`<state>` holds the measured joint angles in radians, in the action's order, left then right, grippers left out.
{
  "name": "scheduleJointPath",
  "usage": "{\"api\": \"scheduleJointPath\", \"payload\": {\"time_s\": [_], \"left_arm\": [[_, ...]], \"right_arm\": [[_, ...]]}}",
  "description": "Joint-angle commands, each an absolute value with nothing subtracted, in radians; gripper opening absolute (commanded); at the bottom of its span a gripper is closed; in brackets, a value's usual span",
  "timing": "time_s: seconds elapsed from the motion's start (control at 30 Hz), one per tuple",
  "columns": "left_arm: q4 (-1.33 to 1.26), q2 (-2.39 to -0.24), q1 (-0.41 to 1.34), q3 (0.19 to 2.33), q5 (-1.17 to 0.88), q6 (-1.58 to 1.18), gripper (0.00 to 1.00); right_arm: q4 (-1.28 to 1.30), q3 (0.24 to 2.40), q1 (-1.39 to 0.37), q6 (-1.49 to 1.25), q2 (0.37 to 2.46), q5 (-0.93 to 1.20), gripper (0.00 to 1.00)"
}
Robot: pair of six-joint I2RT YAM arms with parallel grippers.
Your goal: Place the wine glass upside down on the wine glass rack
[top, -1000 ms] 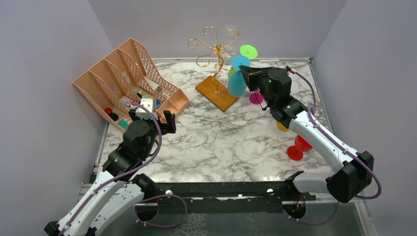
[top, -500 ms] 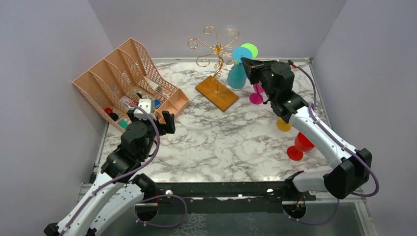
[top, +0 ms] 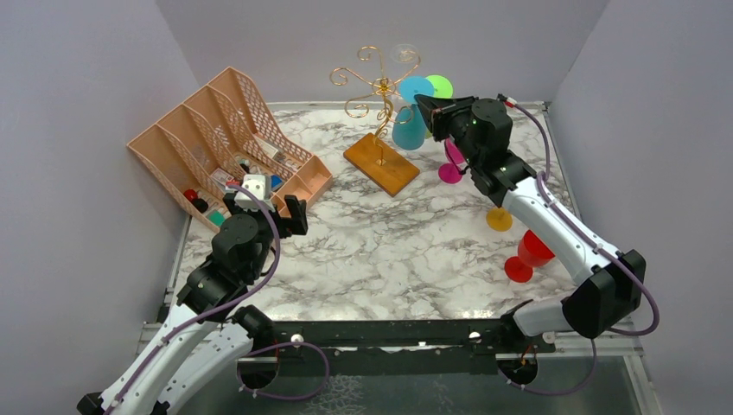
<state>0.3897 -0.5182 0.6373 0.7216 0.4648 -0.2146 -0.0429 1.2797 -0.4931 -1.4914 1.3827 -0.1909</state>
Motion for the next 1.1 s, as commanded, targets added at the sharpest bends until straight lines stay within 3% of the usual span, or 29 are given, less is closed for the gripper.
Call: {"api": "scheduleJointPath", "payload": {"time_s": [0.0,1.07], "left_arm": [[0.361,-0.513,0.643,0.701,0.484,-0.2,0.99],[0.359,-0.517,0.643,0.698,0.48,-0.195,0.99]], "right_arm": [[-0.052,1.339,-0.486,-1.464,1.413,-0.136,0.01],[-0.042,1.4,-0.486,-1.343,1.491,0.041,0.01]]}}
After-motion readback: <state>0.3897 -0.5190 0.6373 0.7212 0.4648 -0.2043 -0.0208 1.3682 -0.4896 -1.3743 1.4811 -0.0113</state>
